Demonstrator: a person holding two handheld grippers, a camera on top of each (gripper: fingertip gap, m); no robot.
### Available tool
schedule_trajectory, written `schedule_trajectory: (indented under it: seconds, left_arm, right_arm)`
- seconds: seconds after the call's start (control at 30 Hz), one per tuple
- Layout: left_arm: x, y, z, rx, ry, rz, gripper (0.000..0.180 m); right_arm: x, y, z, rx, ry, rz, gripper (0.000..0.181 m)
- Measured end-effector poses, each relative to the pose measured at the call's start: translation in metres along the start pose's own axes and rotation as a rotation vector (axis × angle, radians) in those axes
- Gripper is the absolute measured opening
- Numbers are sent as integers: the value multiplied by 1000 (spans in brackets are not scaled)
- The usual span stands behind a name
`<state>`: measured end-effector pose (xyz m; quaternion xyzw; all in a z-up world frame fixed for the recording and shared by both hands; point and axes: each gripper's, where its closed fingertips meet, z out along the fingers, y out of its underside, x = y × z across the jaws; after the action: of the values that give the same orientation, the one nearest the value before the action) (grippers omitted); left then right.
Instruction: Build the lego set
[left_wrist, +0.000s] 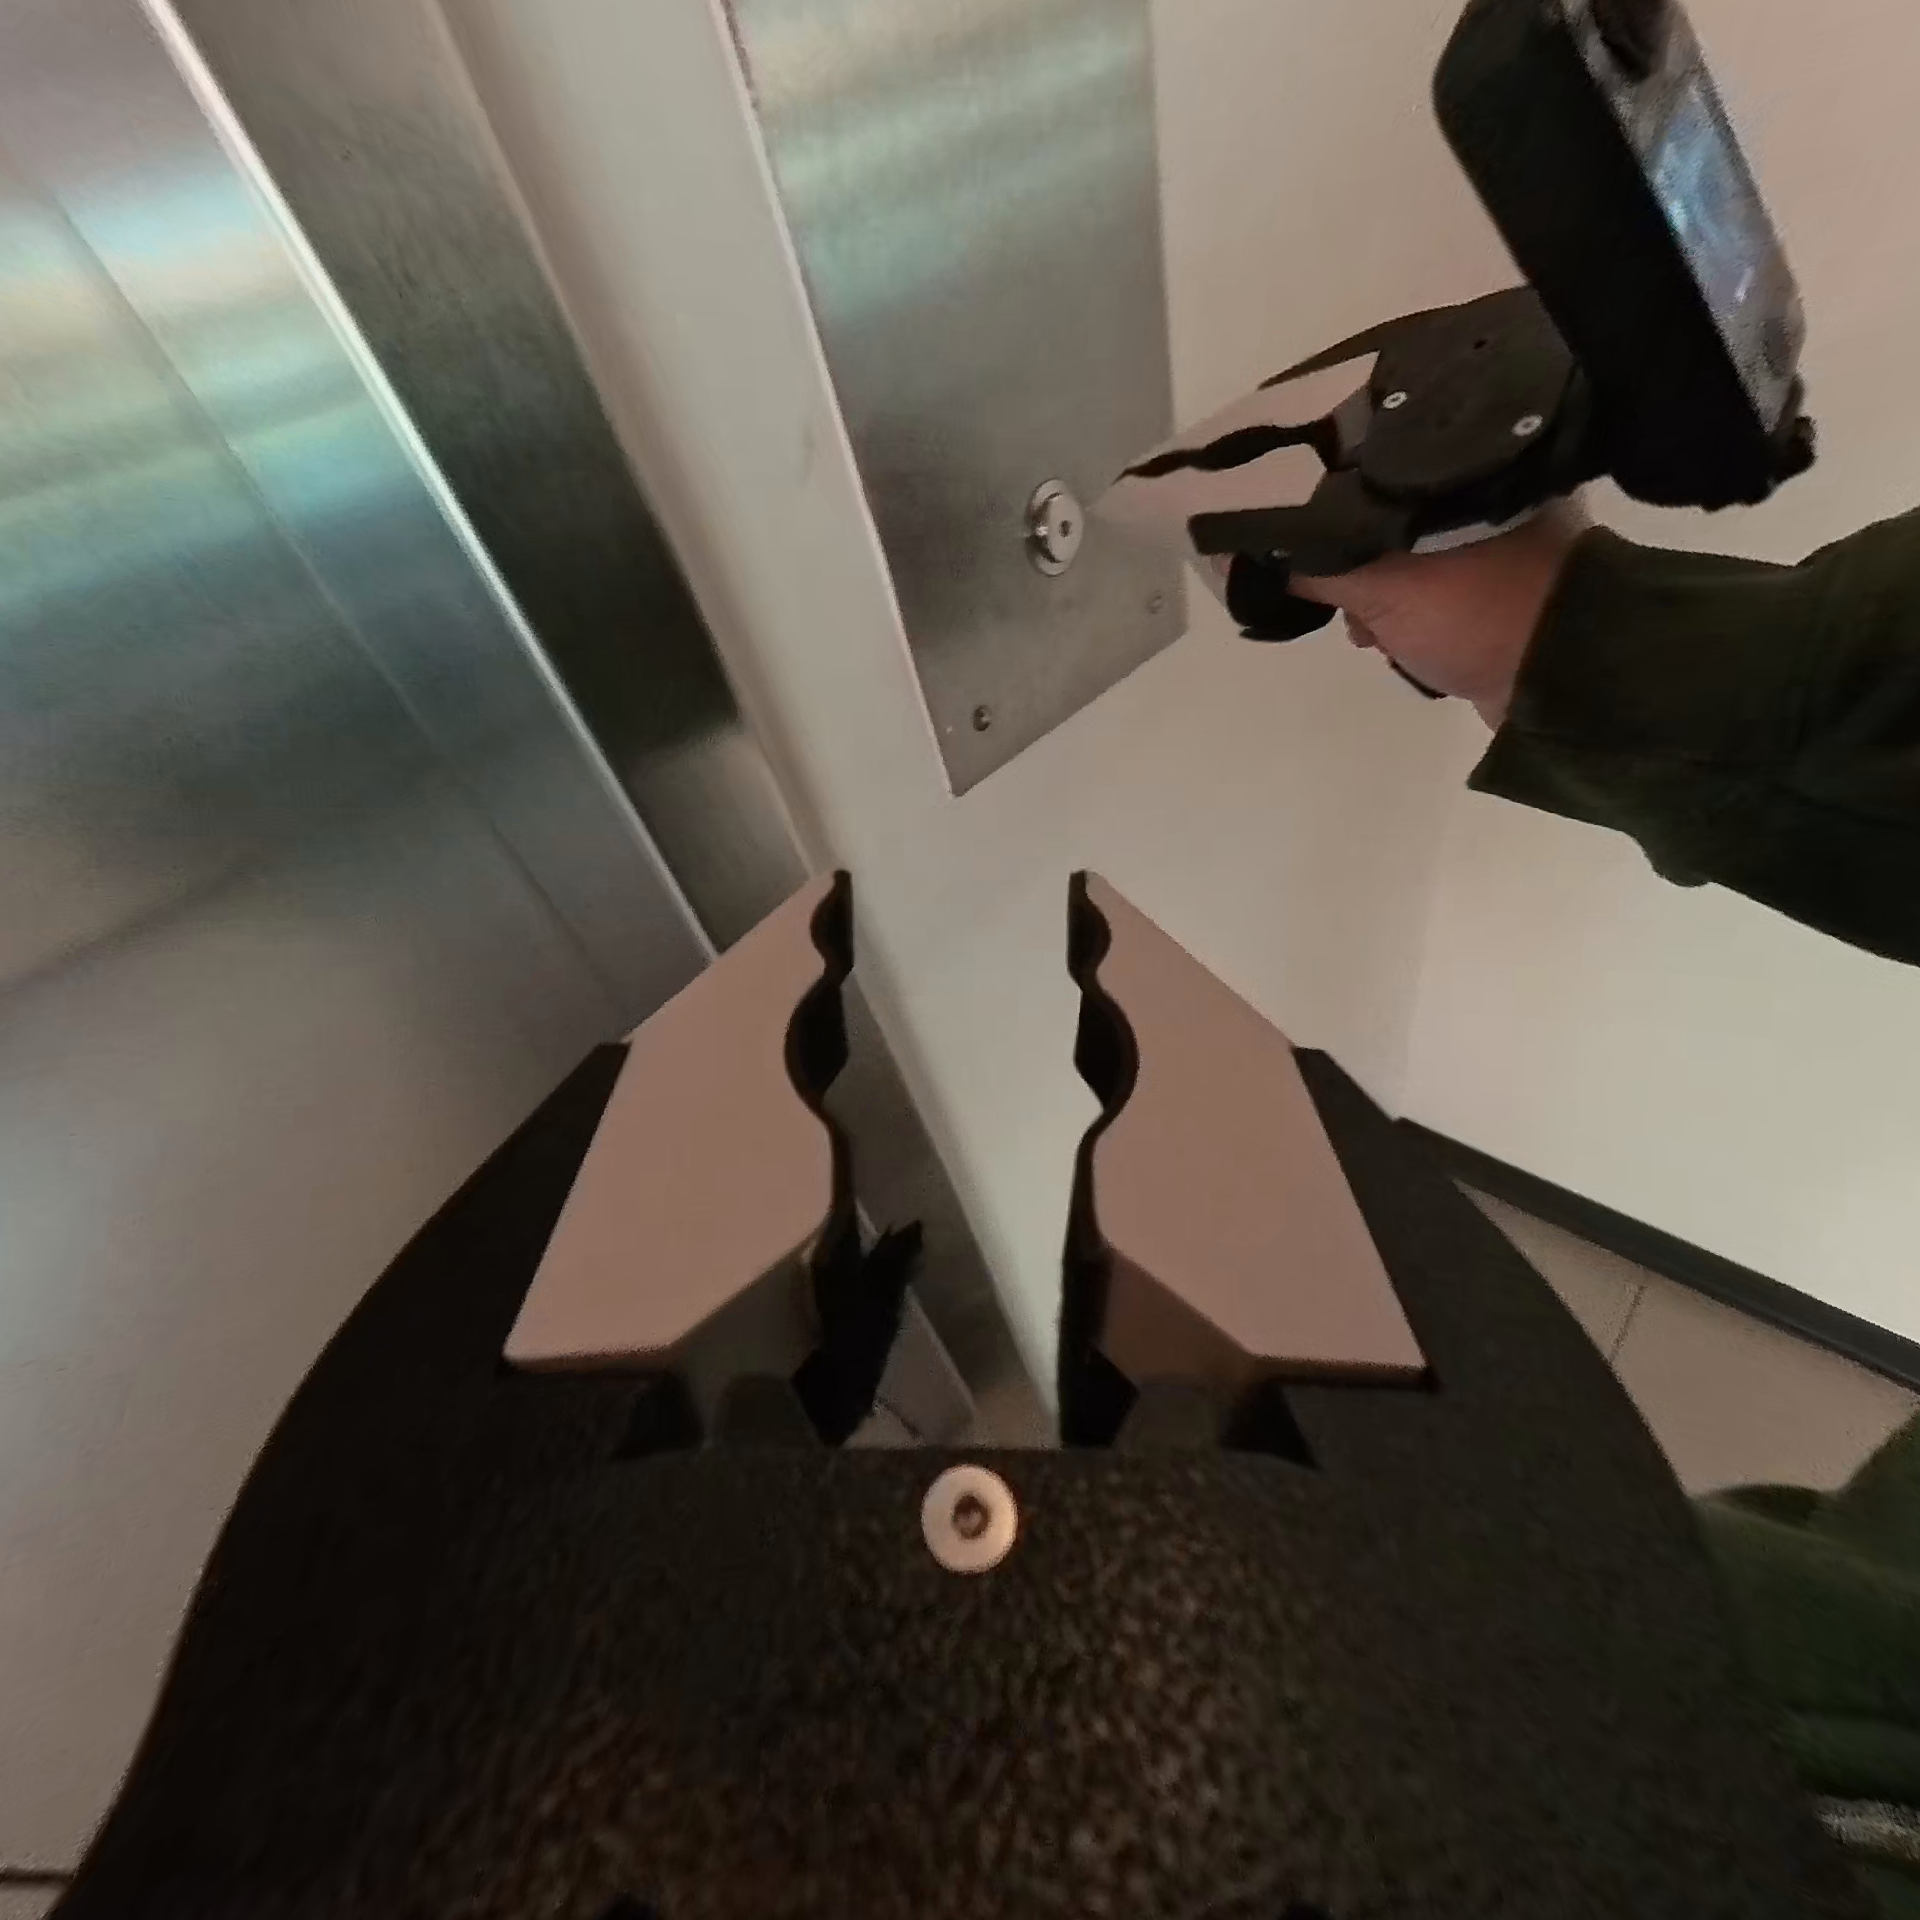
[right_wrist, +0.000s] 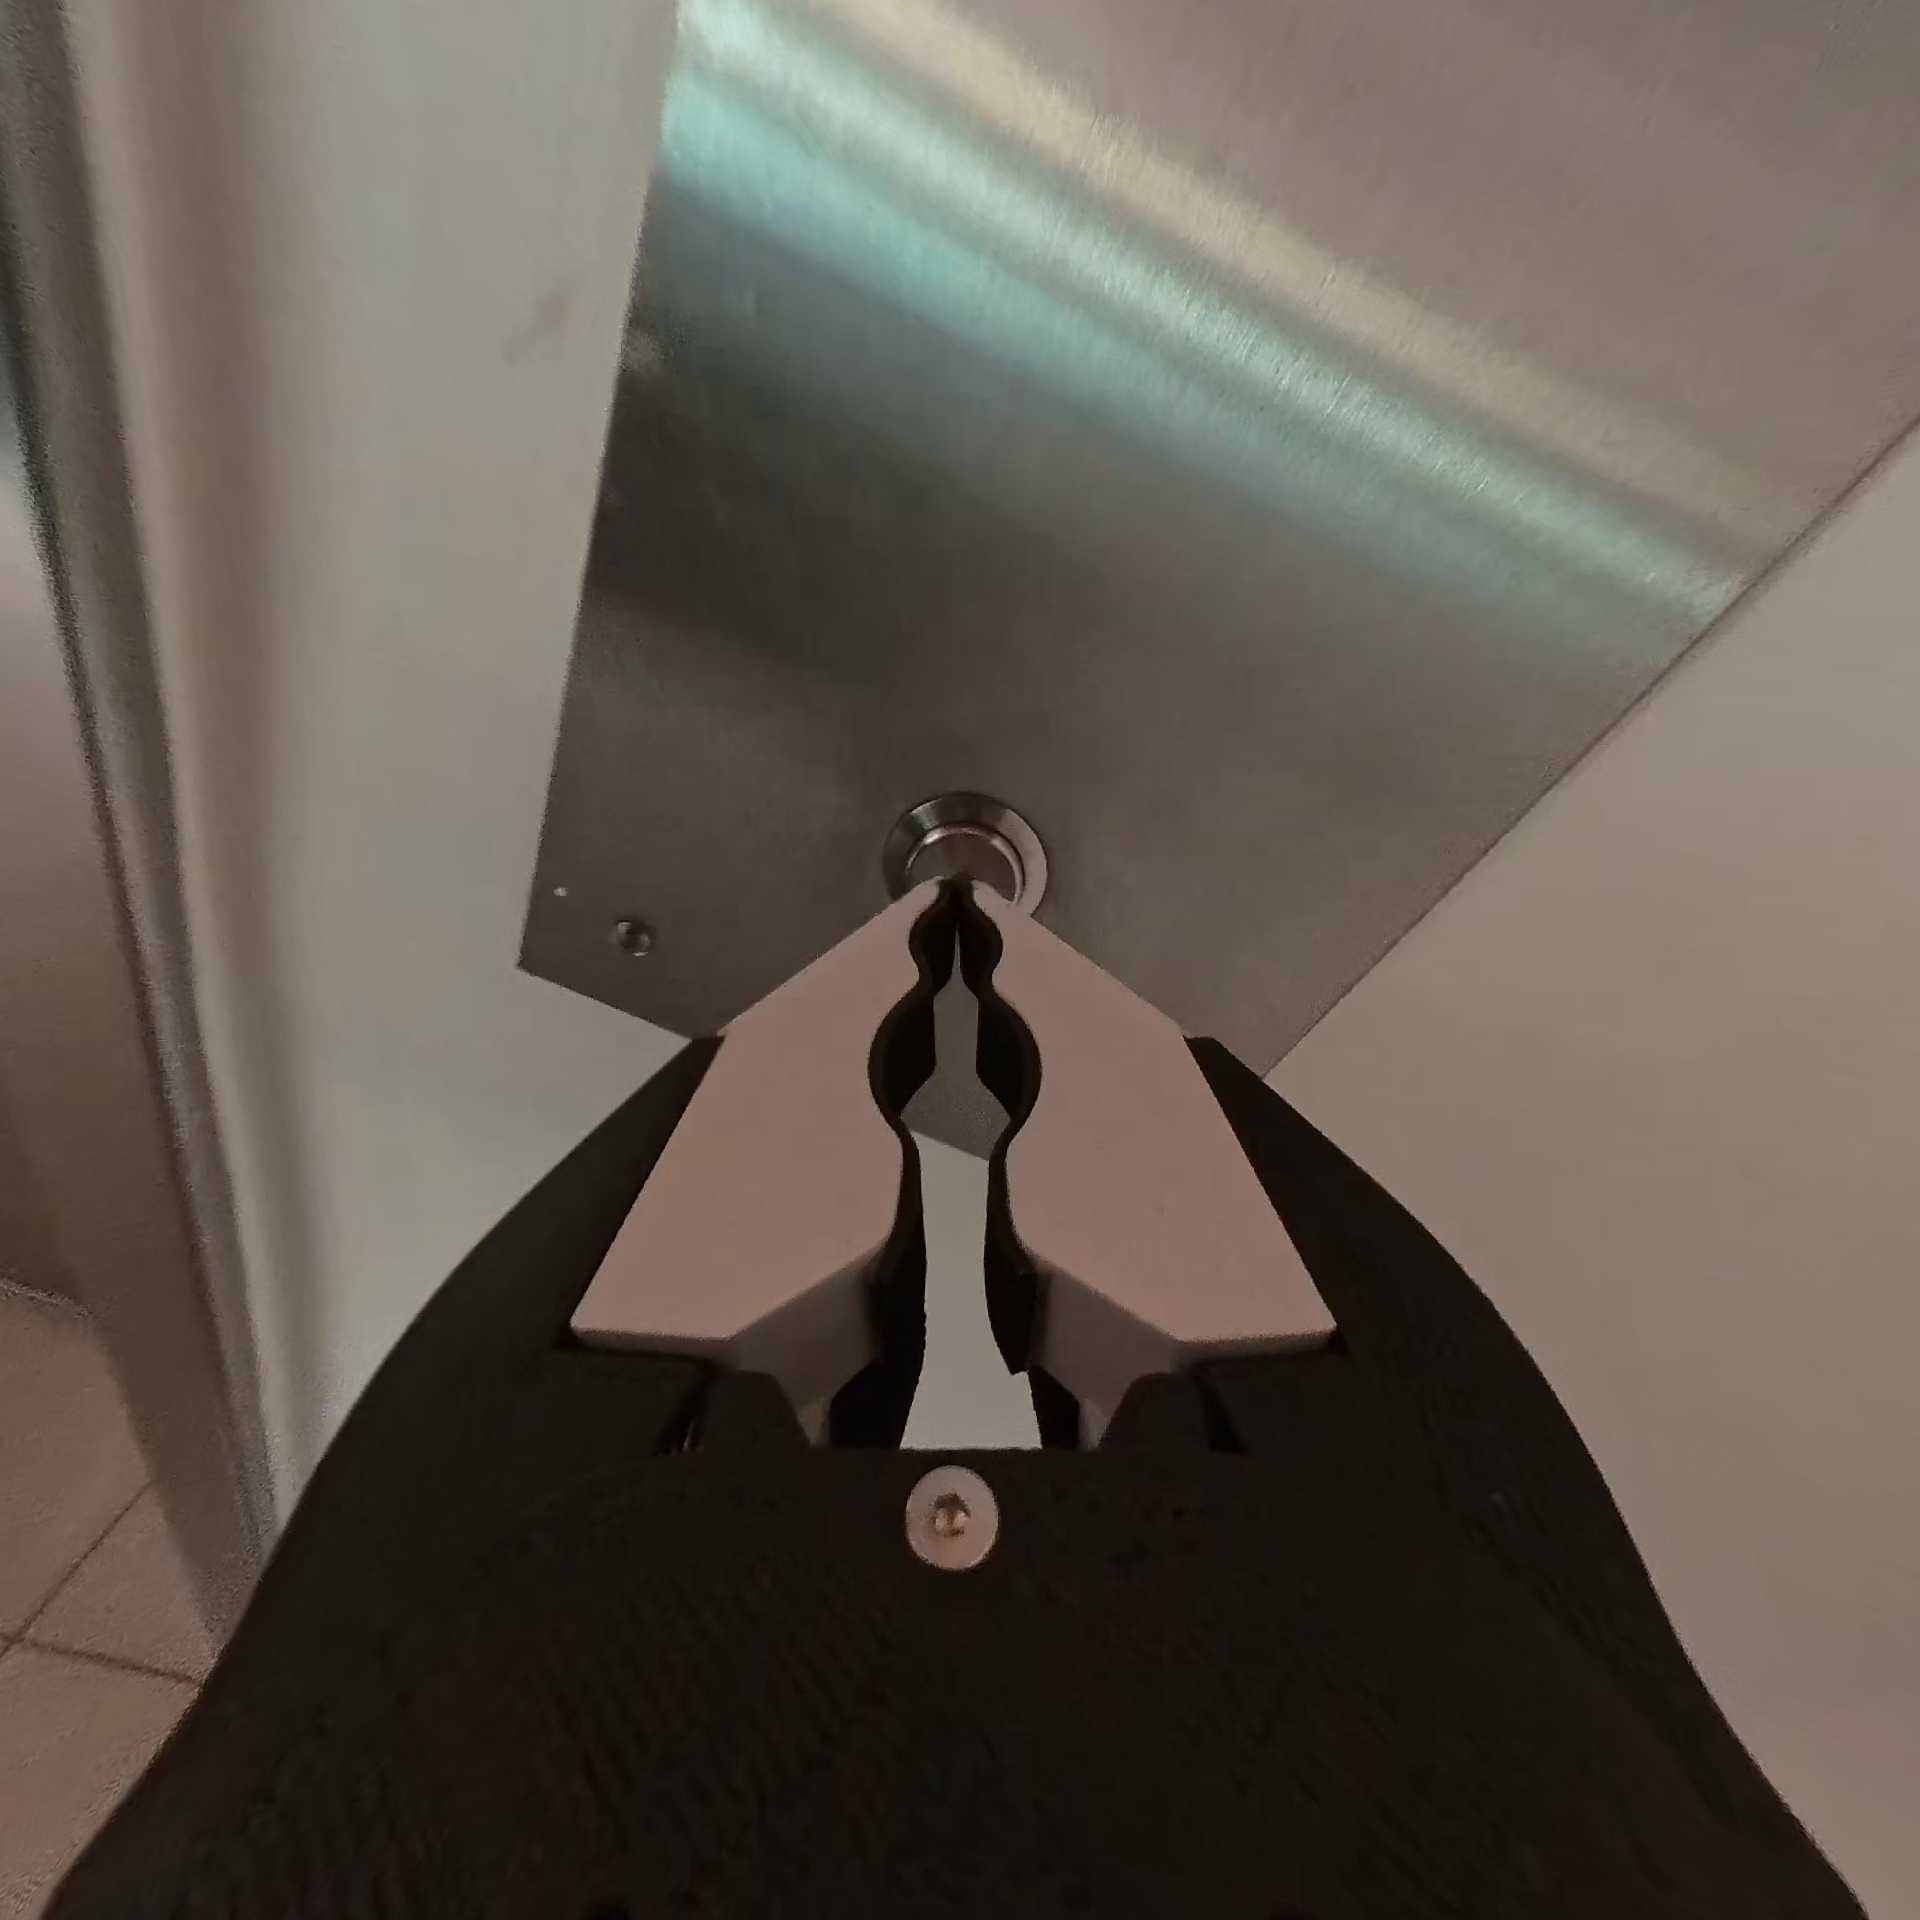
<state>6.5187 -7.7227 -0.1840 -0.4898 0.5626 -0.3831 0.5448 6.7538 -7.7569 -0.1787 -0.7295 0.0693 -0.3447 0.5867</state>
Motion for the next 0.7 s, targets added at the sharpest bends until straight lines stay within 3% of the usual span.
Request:
schedule_trajectory:
  seconds: [0.47,0.53,0.7]
  left_arm:
    - [-9,3,33,-26,-27,-29,37]
    - [-7,1,35,-26,-28,-13,38]
    - [-15,-2,25,-8,-79,-44,37]
  right_arm:
    - [-1,16,8,-93,-38,96,0]
    - [-14,6,-20,-31,-106,207,0]
    - [-55,-20,-59,53,-236,142,0]
